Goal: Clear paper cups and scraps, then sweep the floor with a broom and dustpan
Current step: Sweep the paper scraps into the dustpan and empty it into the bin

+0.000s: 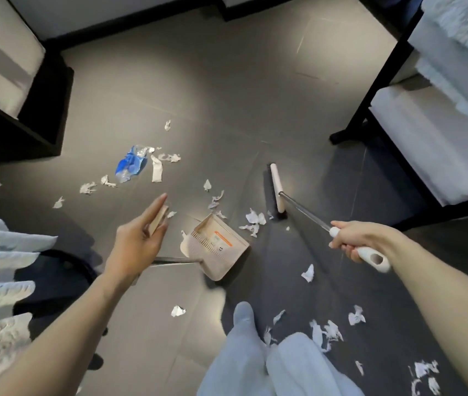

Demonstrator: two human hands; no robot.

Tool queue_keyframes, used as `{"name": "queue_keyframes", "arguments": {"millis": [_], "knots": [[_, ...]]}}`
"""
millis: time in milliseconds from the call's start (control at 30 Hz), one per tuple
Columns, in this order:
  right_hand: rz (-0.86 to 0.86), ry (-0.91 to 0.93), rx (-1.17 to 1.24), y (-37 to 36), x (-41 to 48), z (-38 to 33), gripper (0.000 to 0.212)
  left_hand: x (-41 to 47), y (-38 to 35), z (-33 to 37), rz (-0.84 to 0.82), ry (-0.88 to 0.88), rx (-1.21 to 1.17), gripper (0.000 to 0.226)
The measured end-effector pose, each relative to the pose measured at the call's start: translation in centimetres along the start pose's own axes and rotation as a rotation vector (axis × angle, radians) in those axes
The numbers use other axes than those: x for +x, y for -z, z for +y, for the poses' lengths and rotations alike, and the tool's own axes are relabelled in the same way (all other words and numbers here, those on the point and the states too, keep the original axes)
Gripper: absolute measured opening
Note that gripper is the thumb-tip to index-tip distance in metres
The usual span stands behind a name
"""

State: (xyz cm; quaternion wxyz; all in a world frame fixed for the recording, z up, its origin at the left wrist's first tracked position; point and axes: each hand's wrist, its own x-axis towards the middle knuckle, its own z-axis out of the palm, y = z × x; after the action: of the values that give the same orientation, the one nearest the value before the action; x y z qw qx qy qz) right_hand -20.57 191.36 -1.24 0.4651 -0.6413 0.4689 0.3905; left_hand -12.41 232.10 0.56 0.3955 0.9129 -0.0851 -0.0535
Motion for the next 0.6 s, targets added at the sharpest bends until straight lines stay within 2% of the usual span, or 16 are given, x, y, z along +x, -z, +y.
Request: {"name": "queue_keyframes", "arguments": {"millis": [100, 200, 333, 467, 600], "knots": [[-0.035, 0.014, -0.048, -1.2, 1.1, 1.5, 0.072, -2.1, -1.2, 0.2, 0.011, 0.005, 0.051, 0.063], [-0.094, 0.056, -0.21, -2.3, 1.6, 3.2, 0.076, -3.7, -4.3, 1.0, 0.036, 0.039, 0.052, 0.06], [-0.178, 0.039, -0.32, -3.6, 0.8, 5.4, 0.078, -2.4, -7.5, 1.9, 0.019, -0.003, 0.033, 0.054], [-0.298, 0.015, -0.226, -2.6, -1.7, 7.1, 0.074, -0.8, -8.4, 2.3, -0.009, 0.009, -0.03, 0.053], [-0.265, 0.005, -0.178, 1.0, -3.8, 8.0, 0.071, -0.4, -8.6, 2.9, -0.036, 0.019, -0.069, 0.053]]}}
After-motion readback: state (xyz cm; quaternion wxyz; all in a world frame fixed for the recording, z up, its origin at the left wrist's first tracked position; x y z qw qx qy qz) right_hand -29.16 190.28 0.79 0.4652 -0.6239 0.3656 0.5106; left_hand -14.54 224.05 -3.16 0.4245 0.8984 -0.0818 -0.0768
